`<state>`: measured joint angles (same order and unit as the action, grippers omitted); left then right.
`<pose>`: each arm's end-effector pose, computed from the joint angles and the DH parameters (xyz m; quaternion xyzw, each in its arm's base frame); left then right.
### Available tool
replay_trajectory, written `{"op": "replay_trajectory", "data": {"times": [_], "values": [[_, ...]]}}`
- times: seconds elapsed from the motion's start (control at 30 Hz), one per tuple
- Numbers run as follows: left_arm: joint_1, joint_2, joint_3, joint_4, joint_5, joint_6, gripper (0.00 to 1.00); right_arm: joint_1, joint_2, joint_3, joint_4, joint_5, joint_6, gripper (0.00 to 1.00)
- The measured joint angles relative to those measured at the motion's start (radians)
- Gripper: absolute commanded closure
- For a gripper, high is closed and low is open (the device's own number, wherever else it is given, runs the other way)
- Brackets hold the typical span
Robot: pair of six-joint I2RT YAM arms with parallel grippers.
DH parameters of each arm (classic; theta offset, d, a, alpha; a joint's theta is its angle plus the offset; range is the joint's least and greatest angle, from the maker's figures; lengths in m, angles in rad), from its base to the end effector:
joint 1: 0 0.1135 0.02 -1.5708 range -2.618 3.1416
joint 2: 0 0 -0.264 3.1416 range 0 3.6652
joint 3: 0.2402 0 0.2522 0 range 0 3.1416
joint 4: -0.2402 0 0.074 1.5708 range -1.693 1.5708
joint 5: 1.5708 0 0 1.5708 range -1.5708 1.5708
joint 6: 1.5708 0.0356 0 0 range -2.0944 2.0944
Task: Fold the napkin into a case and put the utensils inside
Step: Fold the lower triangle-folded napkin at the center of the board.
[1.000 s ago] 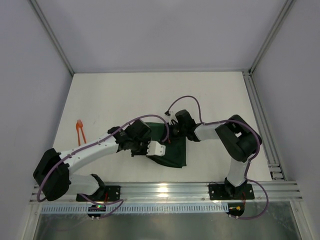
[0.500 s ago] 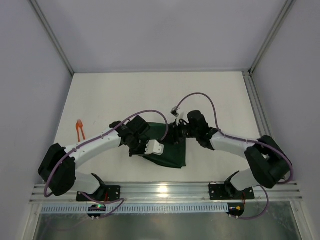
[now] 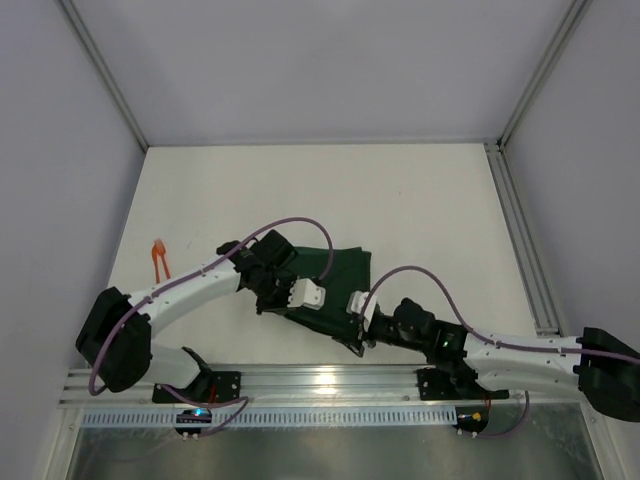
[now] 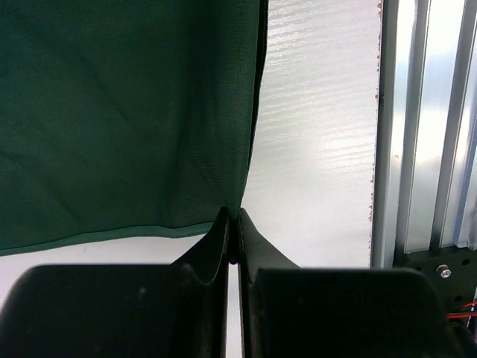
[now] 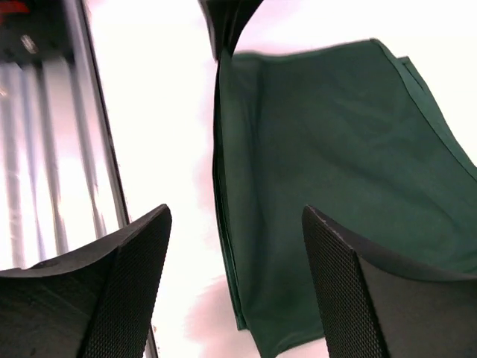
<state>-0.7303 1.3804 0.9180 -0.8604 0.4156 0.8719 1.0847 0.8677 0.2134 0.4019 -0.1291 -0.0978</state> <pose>0.1708 -0.1723 0.2138 0.7150 0.6574 -0.1957 0.1352 0.0829 0.1666 0.1861 -0.4725 0.6329 0.3344 0.5141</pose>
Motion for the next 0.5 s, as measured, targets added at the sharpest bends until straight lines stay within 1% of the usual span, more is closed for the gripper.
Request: {"op": "replay_trajectory", "data": {"times": [0.03,0.1,0.17,0.2,0.27,0.37,0.5], "values": [[0.000,0.000,0.000,-0.002,0.001,0.000,1.00,0.049,0.008,-0.014,0.003,0.064,-0.025,0.21],[0.001,0.000,0.000,-0.006,0.004,0.000,1.00,0.143,0.053,-0.017,0.018,0.179,-0.063,0.19],[0.002,0.000,0.000,-0.008,0.006,0.000,1.00,0.226,0.136,-0.010,0.053,0.280,-0.101,0.18],[0.003,0.000,0.000,-0.009,0.008,0.000,1.00,0.261,0.214,0.006,0.069,0.348,-0.125,0.18],[0.004,0.000,0.001,-0.010,0.010,0.000,1.00,0.303,0.303,0.026,0.097,0.406,-0.148,0.16],[0.005,0.001,0.005,-0.013,0.014,0.000,1.00,0.334,0.448,0.077,0.138,0.471,-0.172,0.16],[0.005,0.001,0.010,-0.013,0.016,0.000,1.00,0.357,0.559,0.131,0.182,0.547,-0.182,0.14]]}}
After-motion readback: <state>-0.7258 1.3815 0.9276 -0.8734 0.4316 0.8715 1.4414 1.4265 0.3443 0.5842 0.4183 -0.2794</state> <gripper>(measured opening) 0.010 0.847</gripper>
